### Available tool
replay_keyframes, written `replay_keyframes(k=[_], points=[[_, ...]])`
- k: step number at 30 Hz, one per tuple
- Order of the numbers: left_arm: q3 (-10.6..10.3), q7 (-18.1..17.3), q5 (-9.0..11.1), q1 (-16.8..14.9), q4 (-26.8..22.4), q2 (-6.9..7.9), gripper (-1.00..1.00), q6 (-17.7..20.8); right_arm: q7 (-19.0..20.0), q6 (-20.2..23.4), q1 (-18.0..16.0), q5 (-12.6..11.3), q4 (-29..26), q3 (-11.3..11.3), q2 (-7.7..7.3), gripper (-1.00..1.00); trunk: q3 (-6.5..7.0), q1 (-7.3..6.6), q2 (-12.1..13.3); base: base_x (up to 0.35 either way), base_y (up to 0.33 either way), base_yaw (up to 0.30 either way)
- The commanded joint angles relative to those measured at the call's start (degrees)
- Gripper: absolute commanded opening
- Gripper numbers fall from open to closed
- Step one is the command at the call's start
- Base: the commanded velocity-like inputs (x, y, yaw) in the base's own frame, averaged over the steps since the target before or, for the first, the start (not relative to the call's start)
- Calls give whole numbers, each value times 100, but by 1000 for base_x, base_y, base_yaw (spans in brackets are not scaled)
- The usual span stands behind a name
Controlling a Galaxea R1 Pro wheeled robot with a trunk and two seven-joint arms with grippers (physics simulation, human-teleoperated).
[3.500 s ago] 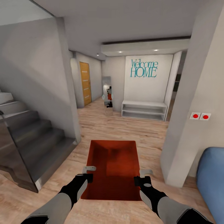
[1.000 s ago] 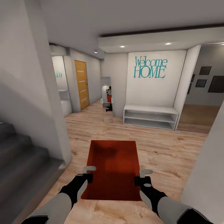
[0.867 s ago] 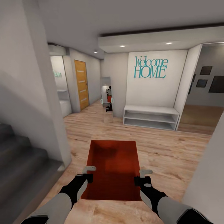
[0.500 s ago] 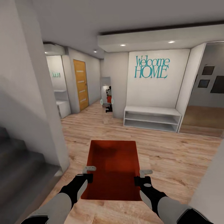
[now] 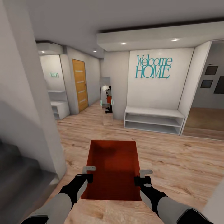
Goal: Move the two storage containers from the living room to the garage. In the garage, place one container on the floor and stack the other container on top of it (either order is fine).
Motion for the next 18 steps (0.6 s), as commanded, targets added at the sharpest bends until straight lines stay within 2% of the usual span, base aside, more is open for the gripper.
replay_keyframes(k=[1, 18], points=[[96, 24, -35, 0, 10, -27, -100, 39, -445, -106, -8, 24, -79, -27, 4, -100, -12, 6, -10, 323, 0, 0], [96, 24, -35, 0, 14, -27, -100, 39, -445, -107, -8, 24, -79, -27, 4, -100, -12, 6, -10, 323, 0, 0]])
